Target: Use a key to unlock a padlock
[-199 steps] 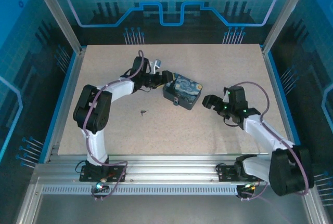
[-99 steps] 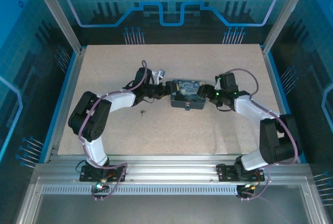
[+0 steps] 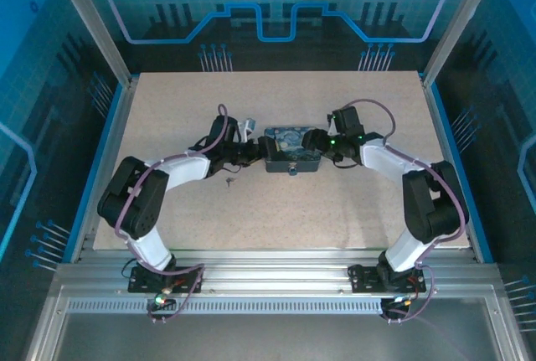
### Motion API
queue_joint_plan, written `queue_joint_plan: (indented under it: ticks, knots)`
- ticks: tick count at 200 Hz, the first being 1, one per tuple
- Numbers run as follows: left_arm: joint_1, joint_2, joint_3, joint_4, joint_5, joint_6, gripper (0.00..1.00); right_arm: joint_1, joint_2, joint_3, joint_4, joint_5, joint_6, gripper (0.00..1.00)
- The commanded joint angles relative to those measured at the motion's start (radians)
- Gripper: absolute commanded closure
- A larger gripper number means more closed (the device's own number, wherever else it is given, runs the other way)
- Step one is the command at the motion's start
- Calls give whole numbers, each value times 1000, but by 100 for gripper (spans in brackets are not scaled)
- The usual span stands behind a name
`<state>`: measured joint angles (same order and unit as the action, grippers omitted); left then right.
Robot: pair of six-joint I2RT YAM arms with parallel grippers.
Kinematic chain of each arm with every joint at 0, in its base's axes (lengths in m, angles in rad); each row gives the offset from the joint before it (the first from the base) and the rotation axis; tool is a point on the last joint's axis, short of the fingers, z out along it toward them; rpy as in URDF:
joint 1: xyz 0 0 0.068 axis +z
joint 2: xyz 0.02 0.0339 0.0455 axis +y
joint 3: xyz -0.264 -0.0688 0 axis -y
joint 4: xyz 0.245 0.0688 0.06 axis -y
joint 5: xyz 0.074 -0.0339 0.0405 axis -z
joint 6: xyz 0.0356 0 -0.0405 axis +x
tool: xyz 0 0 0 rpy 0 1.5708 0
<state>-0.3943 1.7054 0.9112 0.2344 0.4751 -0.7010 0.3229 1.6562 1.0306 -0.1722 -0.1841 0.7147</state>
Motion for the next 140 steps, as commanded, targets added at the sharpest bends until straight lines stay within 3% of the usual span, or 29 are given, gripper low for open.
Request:
queue_joint_plan:
  ticks: [1, 66, 140]
  knots:
    - [14, -67, -28, -18, -23, 26, 19, 49, 28, 35, -24, -25, -2, 28]
    - [56, -100, -32, -63, -38, 54, 18, 64, 43, 63, -33, -7, 1, 25]
    - [60, -14, 52, -62, -4, 37, 18, 64, 94, 125, -41, -14, 11, 25]
